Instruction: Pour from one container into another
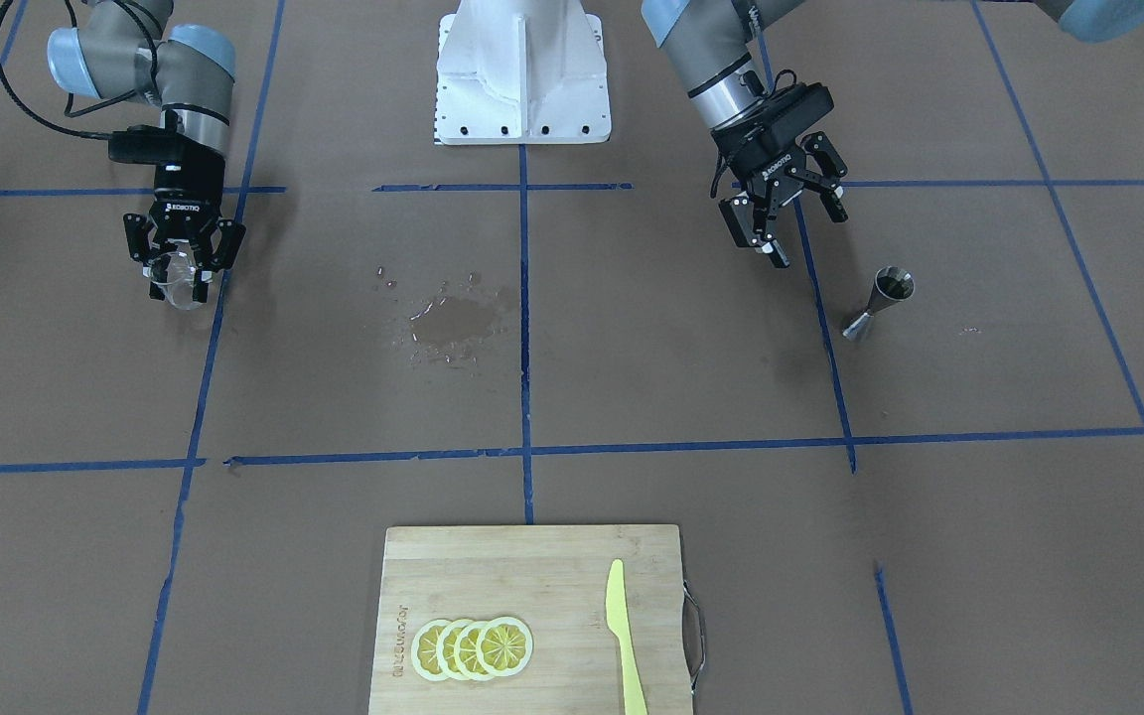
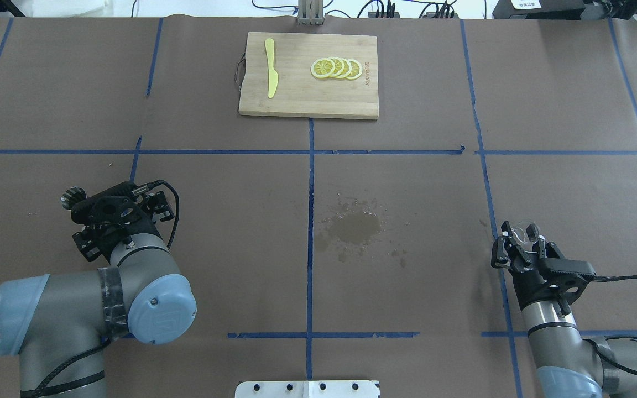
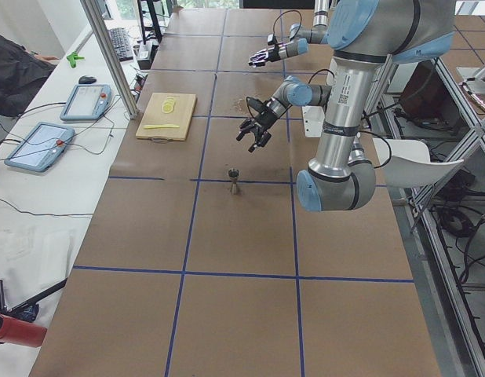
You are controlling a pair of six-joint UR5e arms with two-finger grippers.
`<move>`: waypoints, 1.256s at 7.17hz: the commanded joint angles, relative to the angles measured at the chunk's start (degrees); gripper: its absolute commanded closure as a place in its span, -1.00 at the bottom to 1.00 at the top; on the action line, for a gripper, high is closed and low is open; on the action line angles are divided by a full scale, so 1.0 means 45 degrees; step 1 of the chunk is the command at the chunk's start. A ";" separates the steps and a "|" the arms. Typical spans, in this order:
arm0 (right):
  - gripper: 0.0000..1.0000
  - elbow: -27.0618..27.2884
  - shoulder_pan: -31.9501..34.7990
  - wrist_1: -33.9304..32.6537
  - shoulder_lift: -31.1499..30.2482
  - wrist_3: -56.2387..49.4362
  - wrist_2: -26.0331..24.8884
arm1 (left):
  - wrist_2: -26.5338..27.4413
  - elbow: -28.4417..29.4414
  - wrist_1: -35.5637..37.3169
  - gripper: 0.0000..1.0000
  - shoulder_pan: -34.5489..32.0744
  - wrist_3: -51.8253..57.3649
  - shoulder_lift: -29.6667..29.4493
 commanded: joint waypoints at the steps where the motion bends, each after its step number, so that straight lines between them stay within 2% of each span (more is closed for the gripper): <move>1: 1.00 -0.0006 -0.0001 0.0045 0.0062 -0.0003 0.0026 | 0.0017 -0.0254 -0.0059 -1.00 -0.0245 0.0501 -0.0011; 2: 1.00 -0.0006 -0.0001 0.0045 0.0062 -0.0004 0.0045 | 0.0017 -0.0273 -0.0079 -1.00 -0.0362 0.0522 -0.0011; 4: 0.50 -0.0025 -0.0001 0.0045 0.0062 -0.0043 0.0065 | -0.0002 -0.0409 -0.0118 -1.00 -0.0654 0.1086 -0.0011; 5: 0.09 -0.0044 -0.0001 0.0045 0.0062 -0.0043 0.0065 | -0.0021 -0.0468 -0.0118 -1.00 -0.0791 0.1321 -0.0011; 7: -0.25 -0.0278 -0.0001 0.0045 0.0062 -0.0043 0.0065 | -0.0022 -0.0508 -0.0118 -1.00 -0.0870 0.1343 -0.0011; 8: -0.32 -0.0356 -0.0001 0.0045 0.0062 -0.0043 0.0065 | -0.0022 -0.0508 -0.0118 -1.00 -0.0909 0.1343 -0.0011; 9: -0.49 -0.0357 -0.0001 0.0045 0.0062 -0.0043 0.0065 | -0.0022 -0.0508 -0.0118 -1.00 -0.0929 0.1343 0.0008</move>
